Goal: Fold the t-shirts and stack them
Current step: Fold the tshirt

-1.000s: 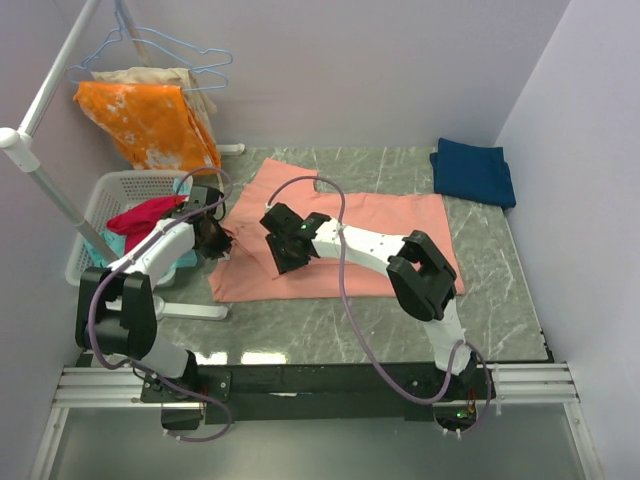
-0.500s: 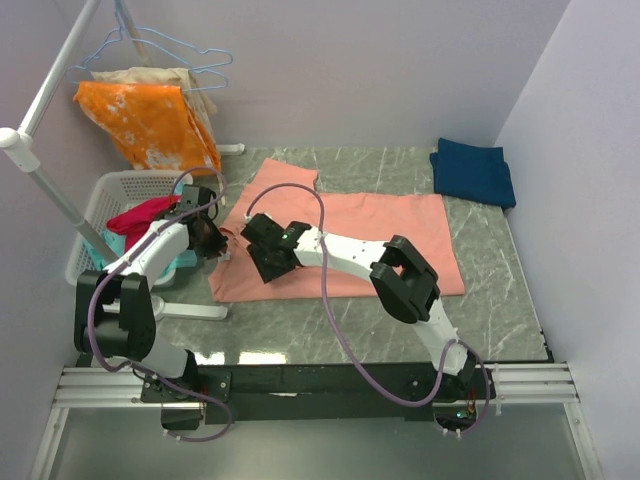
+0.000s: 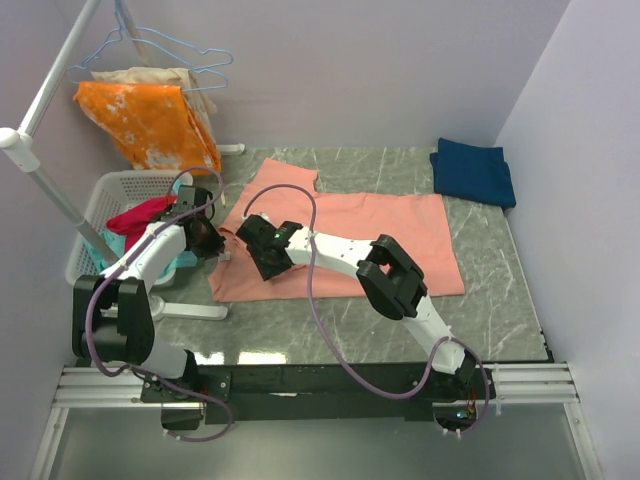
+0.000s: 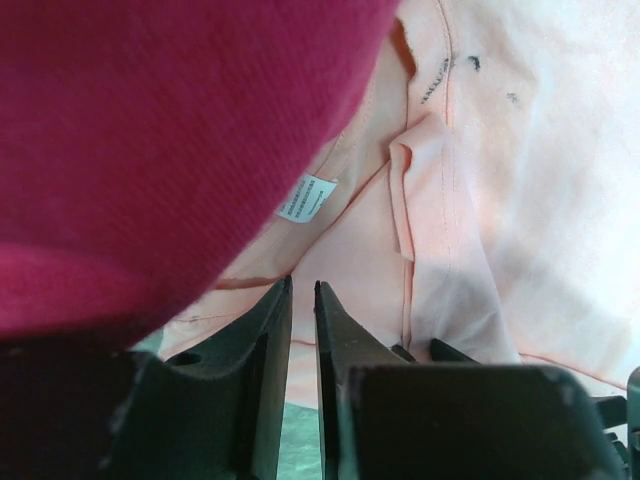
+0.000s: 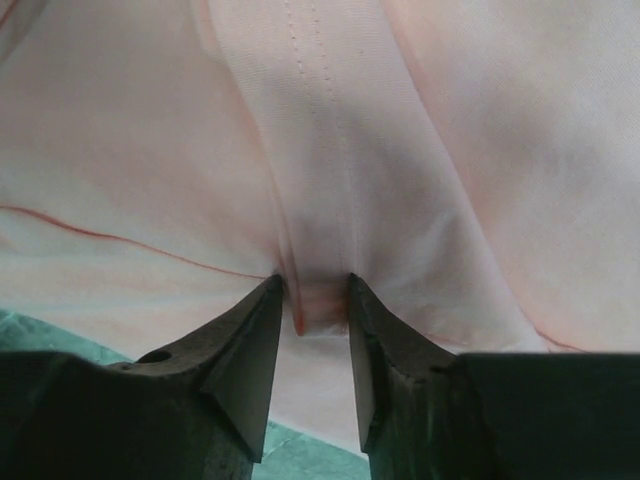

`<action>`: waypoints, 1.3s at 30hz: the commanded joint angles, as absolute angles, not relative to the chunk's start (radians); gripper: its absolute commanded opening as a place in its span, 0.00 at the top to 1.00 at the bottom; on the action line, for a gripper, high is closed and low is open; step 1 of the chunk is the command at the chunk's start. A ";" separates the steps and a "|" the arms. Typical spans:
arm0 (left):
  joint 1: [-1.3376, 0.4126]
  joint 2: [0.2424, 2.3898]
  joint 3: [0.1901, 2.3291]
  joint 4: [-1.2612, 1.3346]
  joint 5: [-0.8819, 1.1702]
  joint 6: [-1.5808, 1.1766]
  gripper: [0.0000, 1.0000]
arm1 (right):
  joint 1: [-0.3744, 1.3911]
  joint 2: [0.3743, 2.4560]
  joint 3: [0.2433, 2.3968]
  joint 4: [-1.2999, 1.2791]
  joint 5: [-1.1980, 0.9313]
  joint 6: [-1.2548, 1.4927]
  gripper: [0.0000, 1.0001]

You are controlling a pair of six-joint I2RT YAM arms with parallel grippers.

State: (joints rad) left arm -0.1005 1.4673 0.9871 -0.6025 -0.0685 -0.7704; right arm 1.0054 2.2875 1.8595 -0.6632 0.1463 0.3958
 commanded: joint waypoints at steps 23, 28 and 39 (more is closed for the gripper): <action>-0.095 1.434 0.957 -0.578 -0.037 -0.759 0.82 | 1.003 2.230 1.904 -0.729 0.268 0.410 0.97; -0.095 1.436 0.956 -0.575 -0.038 -0.759 0.82 | 0.999 2.207 1.922 -0.726 0.291 0.405 1.00; -0.095 1.436 0.951 -0.569 -0.023 -0.744 0.85 | 0.914 2.215 1.963 -0.715 0.342 0.443 1.00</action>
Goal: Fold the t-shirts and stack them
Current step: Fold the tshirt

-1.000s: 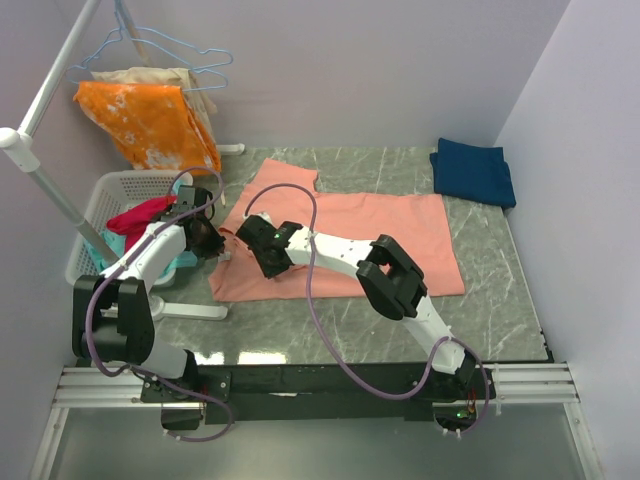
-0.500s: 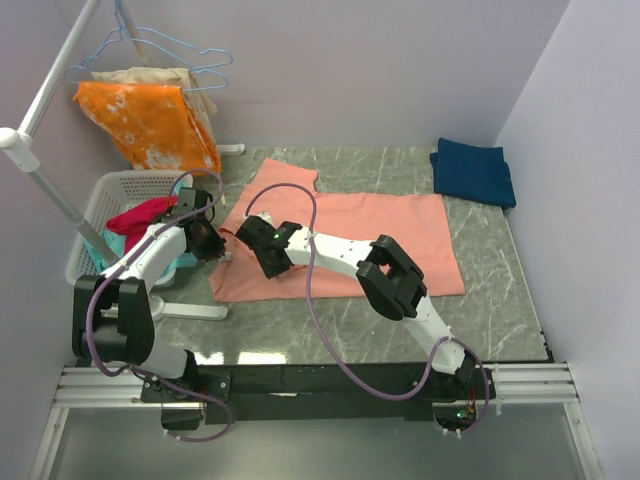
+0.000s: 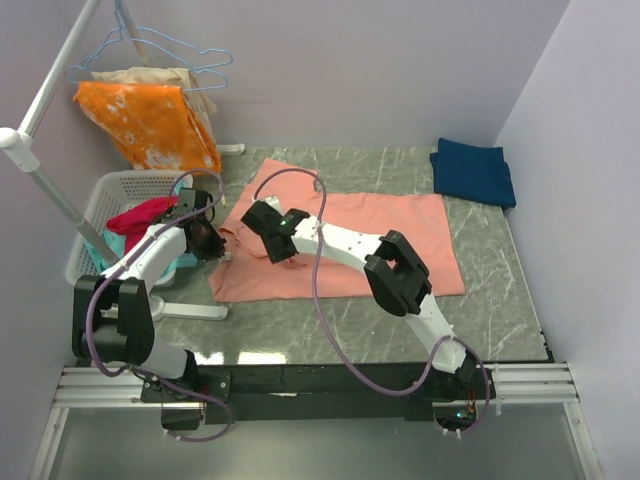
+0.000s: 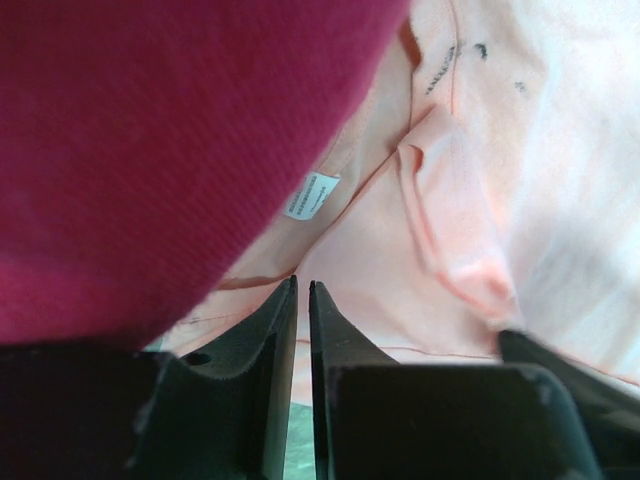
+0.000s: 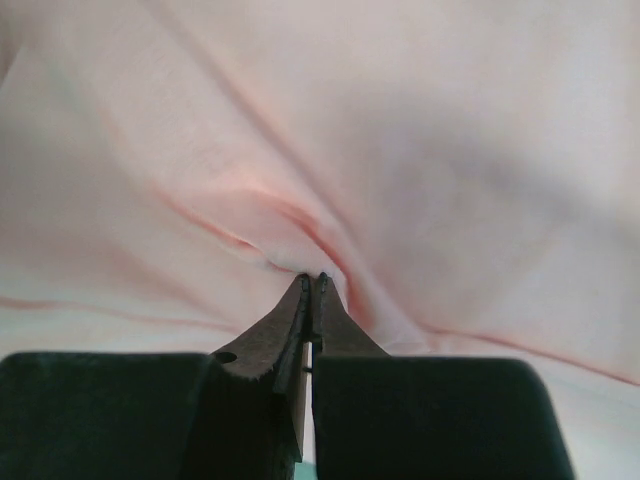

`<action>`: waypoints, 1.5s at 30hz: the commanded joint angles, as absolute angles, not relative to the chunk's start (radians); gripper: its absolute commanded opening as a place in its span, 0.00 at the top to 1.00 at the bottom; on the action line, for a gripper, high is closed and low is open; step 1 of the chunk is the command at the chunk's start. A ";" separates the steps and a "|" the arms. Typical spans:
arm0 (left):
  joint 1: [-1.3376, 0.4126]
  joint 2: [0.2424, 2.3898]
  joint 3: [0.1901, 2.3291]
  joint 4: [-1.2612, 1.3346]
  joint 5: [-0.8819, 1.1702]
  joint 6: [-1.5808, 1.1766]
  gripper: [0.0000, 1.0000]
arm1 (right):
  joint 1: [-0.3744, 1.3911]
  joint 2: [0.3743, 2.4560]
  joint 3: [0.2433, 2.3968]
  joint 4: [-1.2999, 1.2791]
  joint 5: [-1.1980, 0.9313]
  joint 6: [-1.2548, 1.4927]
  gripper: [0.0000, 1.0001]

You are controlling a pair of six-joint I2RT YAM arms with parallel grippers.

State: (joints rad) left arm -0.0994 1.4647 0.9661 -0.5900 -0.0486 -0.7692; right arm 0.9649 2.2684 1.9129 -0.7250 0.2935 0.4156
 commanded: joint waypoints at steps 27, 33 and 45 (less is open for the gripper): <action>-0.155 1.486 0.980 -0.520 0.003 -0.721 0.85 | 0.749 2.226 2.014 -0.741 0.413 0.578 0.54; -0.176 1.569 1.132 -0.548 -0.057 -0.729 0.83 | 0.651 2.142 1.944 -0.796 0.420 0.643 0.54; -0.187 2.015 1.803 -0.649 -0.097 -0.655 0.63 | 0.466 2.071 1.948 -0.818 0.420 0.617 0.59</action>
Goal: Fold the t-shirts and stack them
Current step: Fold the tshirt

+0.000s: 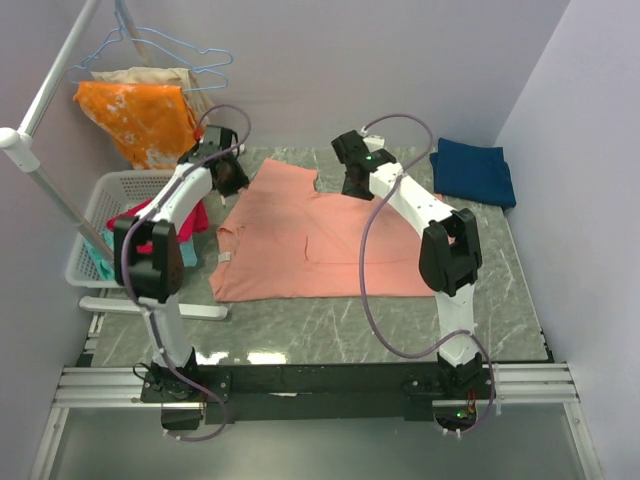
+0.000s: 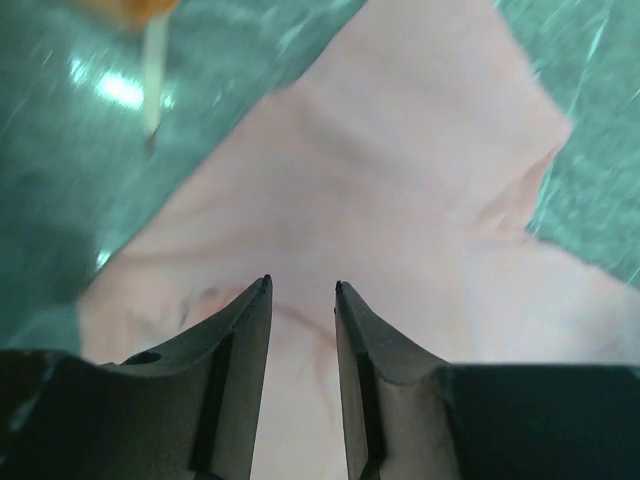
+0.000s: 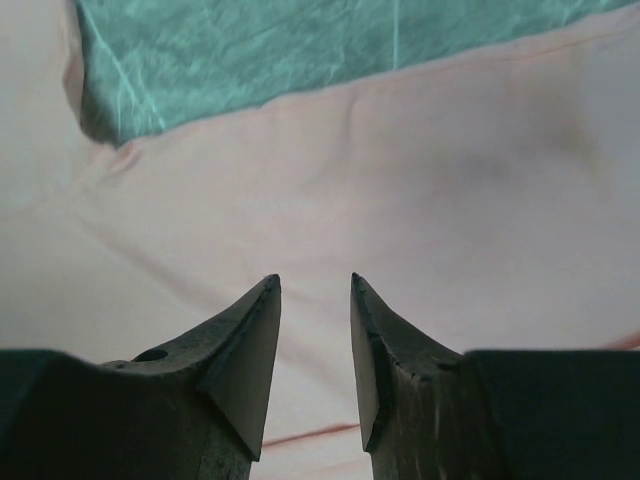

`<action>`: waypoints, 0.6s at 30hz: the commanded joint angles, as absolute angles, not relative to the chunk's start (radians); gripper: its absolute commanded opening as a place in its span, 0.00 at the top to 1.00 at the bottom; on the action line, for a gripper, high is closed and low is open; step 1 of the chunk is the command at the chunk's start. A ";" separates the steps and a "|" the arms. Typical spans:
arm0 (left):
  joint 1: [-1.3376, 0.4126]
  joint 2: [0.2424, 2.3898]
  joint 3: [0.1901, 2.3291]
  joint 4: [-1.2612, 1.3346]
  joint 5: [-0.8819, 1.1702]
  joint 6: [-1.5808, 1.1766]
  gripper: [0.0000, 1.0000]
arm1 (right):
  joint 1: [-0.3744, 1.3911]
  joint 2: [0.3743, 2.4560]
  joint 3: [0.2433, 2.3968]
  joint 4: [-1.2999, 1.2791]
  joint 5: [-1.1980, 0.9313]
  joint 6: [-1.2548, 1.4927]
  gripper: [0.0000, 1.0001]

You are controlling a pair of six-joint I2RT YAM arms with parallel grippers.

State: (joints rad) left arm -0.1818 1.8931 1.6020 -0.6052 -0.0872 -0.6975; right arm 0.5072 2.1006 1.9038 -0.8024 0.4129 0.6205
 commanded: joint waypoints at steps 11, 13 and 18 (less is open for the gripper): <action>-0.189 2.325 2.046 -0.442 -0.066 -0.562 0.58 | 0.365 2.068 1.868 -0.629 0.313 0.540 0.63; -0.189 2.377 2.103 -0.416 -0.066 -0.546 0.56 | 0.353 2.071 1.861 -0.620 0.305 0.537 0.64; -0.189 2.483 2.250 -0.371 -0.078 -0.493 0.52 | 0.344 2.088 1.838 -0.592 0.296 0.535 0.65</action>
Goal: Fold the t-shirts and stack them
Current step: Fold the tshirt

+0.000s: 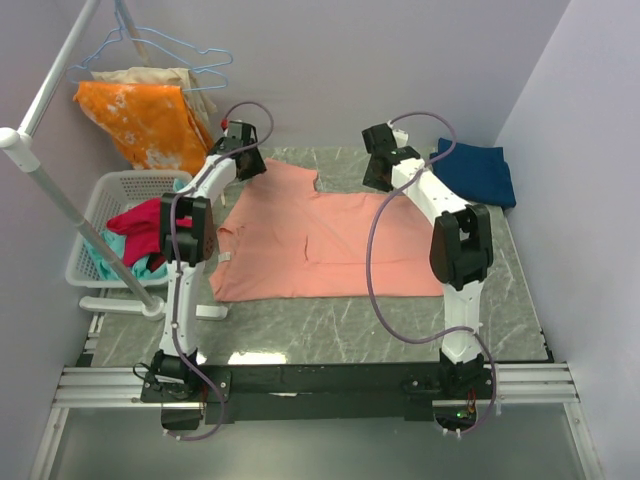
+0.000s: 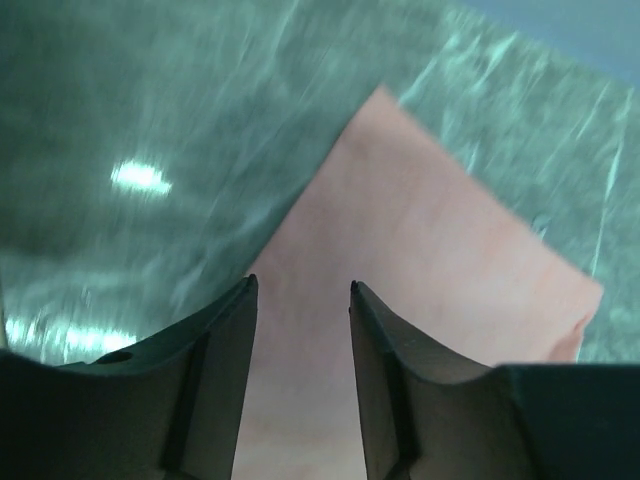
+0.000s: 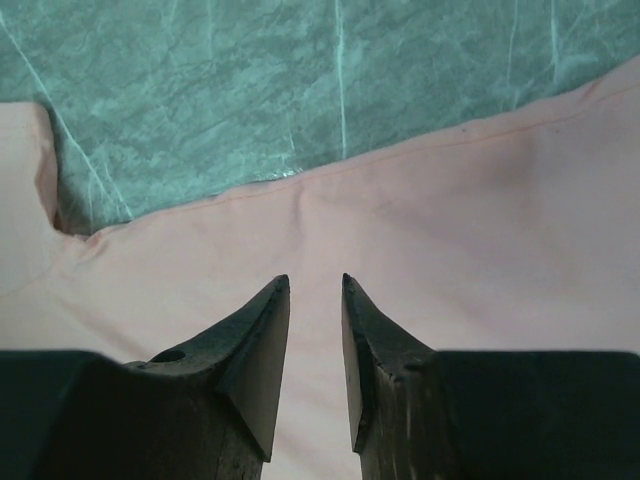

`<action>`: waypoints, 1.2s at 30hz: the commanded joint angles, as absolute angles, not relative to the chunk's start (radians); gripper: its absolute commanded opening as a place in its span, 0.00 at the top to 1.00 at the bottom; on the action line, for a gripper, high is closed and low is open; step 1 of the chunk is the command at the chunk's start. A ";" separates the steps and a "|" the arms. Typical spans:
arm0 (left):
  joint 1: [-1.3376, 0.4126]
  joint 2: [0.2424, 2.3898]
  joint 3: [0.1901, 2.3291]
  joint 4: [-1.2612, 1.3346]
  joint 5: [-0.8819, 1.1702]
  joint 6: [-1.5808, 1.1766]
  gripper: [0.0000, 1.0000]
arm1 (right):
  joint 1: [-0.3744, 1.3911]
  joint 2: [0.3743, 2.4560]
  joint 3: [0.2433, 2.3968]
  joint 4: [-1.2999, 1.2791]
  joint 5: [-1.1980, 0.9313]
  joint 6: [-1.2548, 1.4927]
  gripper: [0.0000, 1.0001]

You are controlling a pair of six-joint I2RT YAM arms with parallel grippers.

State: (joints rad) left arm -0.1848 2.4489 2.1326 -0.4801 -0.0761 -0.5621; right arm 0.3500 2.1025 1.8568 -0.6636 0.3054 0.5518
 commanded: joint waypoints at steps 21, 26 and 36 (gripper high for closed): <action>-0.233 2.698 2.436 -0.299 -0.224 -0.252 0.40 | 0.316 2.180 1.962 -0.666 0.183 0.546 0.68; -0.232 2.706 2.445 -0.288 -0.262 -0.250 0.41 | 0.311 2.189 1.982 -0.670 0.164 0.546 0.70; -0.248 2.711 2.448 -0.282 -0.261 -0.204 0.47 | 0.304 2.184 1.988 -0.678 0.141 0.557 0.74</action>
State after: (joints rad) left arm -0.2325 2.6995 2.3981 -0.3038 -0.2543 -0.2481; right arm 0.3161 2.1834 1.9461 -0.6739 0.1528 0.5503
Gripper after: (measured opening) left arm 0.533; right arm 0.265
